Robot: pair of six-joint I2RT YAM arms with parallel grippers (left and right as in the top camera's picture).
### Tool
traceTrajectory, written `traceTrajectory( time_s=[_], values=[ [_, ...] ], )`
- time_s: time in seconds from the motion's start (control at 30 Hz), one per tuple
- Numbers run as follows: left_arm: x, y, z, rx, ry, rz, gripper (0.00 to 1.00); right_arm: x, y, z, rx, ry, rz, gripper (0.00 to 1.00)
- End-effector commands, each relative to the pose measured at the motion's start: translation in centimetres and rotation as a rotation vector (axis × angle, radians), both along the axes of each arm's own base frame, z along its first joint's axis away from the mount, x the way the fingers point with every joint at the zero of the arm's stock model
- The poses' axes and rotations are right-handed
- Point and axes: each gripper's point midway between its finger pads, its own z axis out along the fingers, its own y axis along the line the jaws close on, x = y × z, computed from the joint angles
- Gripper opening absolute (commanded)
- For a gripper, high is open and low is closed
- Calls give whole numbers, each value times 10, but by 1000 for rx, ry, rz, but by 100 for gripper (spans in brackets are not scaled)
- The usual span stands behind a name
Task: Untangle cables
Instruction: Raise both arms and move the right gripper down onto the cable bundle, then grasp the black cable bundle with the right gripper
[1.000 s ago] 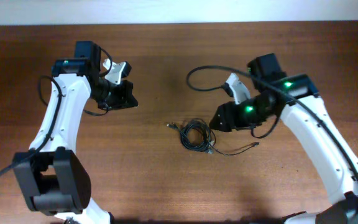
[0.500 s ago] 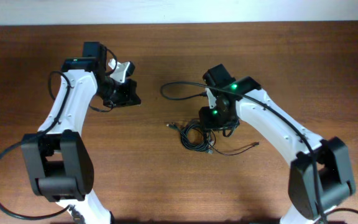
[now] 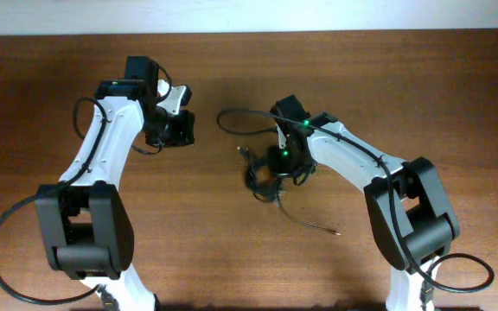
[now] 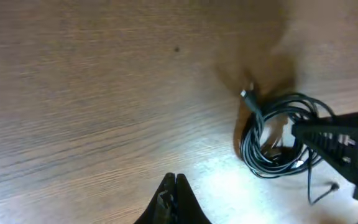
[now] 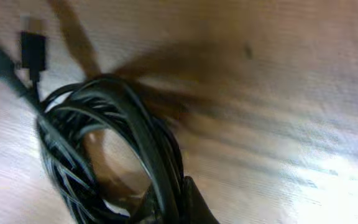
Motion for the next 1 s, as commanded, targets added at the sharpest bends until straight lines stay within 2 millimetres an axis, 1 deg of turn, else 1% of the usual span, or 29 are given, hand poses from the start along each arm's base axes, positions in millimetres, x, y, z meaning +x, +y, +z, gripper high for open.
traceTrajectory(
  time_s=[0.0,0.03,0.07,0.1,0.17,0.2,0.23,0.27,0.3,0.33,0.37,0.43,0.47,0.5,0.57,0.6,0.63,0.67,0.7,0.73,0.8,0.83,0.87,0.93,0.97],
  values=[
    [2,37,-16,189,64,232,0,8,13,2,101,25,-94,4],
    [1,39,-19,196,73,252,2,11,11,2,104,18,-101,4],
    [0,38,-23,191,73,251,7,14,5,3,107,21,-116,4],
    [0,35,-25,171,72,247,7,17,5,7,125,21,-121,4],
    [2,24,-27,106,65,235,7,23,14,32,233,21,-68,14],
    [4,20,-26,85,61,231,9,24,15,41,254,15,-37,31],
    [7,17,-25,64,48,228,11,26,12,51,242,2,-1,40],
    [15,15,-22,47,16,226,11,26,11,56,234,-5,26,52],
    [21,14,-20,37,-10,226,11,27,11,61,233,-11,42,59],
    [28,13,-19,33,-39,227,10,28,12,65,235,-13,43,62],
    [28,14,-19,35,-39,226,9,28,14,71,234,-12,47,62],
    [21,19,-25,71,-13,230,5,23,18,71,229,-9,83,61],
    [18,19,-29,65,8,258,3,16,22,70,224,5,97,55],
    [20,19,-30,67,4,262,3,11,27,69,222,5,125,50],
    [22,20,-32,69,0,263,3,2,41,67,198,-21,202,47],
    [22,20,-32,69,1,264,5,0,41,61,120,-48,217,40],
    [22,20,-32,68,3,272,6,-3,43,57,80,-62,232,39],
    [22,20,-32,67,5,277,8,-4,42,53,29,-82,242,39],
    [22,20,-32,67,5,277,8,0,37,51,-40,-116,243,40],
    [22,20,-32,67,5,277,9,7,26,49,-131,-158,212,40],
    [22,20,-32,67,5,277,10,21,6,50,-257,-219,157,40],
    [22,20,-32,66,5,277,13,29,-2,60,-291,-240,138,45],
    [22,20,-32,65,7,283,14,30,0,69,-275,-235,135,49],
    [22,20,-32,63,10,294,17,33,4,91,-266,-243,136,54],
    [22,19,-32,63,9,292,18,32,8,94,-248,-238,140,57]
  ],
)
